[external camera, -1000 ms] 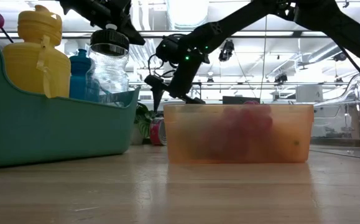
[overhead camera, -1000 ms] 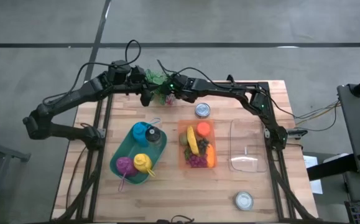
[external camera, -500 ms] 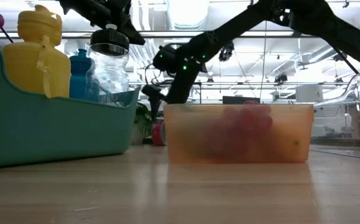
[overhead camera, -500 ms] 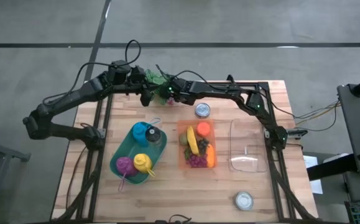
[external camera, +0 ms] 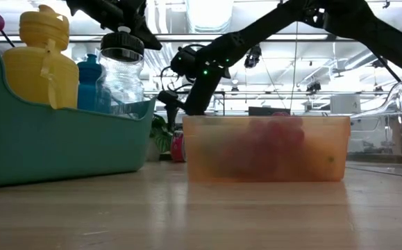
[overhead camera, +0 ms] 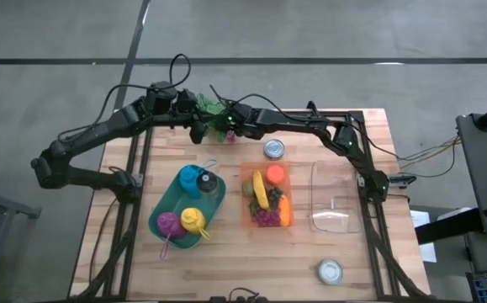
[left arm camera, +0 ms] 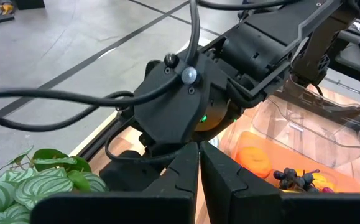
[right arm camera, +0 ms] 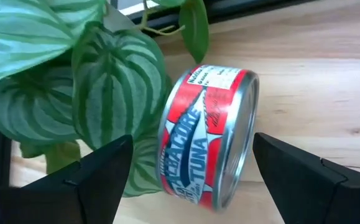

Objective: Pick & Place Food Item
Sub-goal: Put the red tuna can into the transparent bin

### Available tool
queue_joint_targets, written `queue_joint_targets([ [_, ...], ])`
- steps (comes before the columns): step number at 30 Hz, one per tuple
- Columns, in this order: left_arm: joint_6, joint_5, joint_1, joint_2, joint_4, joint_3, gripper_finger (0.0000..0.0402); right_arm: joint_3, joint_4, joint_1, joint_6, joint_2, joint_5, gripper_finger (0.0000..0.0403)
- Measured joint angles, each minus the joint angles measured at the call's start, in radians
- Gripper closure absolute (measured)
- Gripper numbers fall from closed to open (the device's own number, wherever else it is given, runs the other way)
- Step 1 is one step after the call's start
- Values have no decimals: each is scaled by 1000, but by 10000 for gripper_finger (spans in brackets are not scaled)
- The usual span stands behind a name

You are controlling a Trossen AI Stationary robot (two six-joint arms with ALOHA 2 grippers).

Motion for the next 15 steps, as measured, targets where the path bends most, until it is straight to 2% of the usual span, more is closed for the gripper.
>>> queue_joint_targets([
  [15, 0, 0, 0, 0, 0, 0, 380, 0, -2, -2, -105, 0, 0, 76],
])
